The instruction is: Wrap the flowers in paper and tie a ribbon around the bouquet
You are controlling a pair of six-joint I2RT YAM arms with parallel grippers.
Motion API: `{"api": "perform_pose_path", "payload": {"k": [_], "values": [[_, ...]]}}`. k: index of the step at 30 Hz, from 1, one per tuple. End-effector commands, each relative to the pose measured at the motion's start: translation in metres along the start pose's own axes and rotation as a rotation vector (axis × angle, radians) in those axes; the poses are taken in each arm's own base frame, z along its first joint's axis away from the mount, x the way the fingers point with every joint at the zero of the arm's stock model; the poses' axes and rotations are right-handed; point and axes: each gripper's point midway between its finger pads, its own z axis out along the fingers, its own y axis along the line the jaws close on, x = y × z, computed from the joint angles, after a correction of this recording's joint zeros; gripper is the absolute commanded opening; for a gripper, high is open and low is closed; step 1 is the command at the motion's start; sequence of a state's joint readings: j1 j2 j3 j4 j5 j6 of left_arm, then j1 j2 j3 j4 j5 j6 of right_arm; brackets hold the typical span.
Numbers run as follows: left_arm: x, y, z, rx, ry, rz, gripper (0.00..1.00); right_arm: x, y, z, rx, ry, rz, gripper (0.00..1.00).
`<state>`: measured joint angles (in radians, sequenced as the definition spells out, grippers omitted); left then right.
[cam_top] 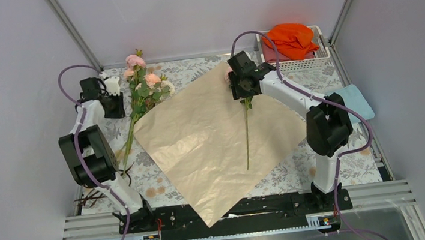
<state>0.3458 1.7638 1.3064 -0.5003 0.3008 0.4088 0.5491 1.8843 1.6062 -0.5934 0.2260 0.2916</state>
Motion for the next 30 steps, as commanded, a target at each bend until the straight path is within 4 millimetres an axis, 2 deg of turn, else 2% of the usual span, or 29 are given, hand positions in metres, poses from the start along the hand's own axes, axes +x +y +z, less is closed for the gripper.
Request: {"api": "perform_pose_path", "payload": {"k": [1,8,12,14,18,22,30], "values": [[0.027,-0.012,0.026,0.034,0.074,-0.030,0.28,-0.002,0.003,0.000,0.010,-0.004,-0.024,0.54],[0.047,-0.025,0.047,0.093,0.142,-0.024,0.30,-0.001,0.001,0.000,0.019,0.000,-0.026,0.54],[0.051,-0.012,0.057,0.021,0.160,-0.018,0.28,-0.001,0.002,0.000,0.019,0.000,-0.029,0.54],[0.049,0.002,0.059,-0.043,0.160,-0.009,0.22,-0.001,0.002,0.000,0.020,-0.002,-0.030,0.54],[0.041,0.030,0.053,-0.142,0.149,-0.030,0.00,-0.001,0.001,0.000,0.024,-0.002,-0.035,0.54],[0.026,0.047,0.031,-0.125,0.066,-0.134,0.00,0.000,0.000,-0.001,0.026,-0.003,-0.040,0.55],[-0.033,0.081,-0.049,-0.092,-0.261,-0.345,0.00,-0.008,0.002,-0.010,0.014,-0.029,-0.041,0.54]]}}
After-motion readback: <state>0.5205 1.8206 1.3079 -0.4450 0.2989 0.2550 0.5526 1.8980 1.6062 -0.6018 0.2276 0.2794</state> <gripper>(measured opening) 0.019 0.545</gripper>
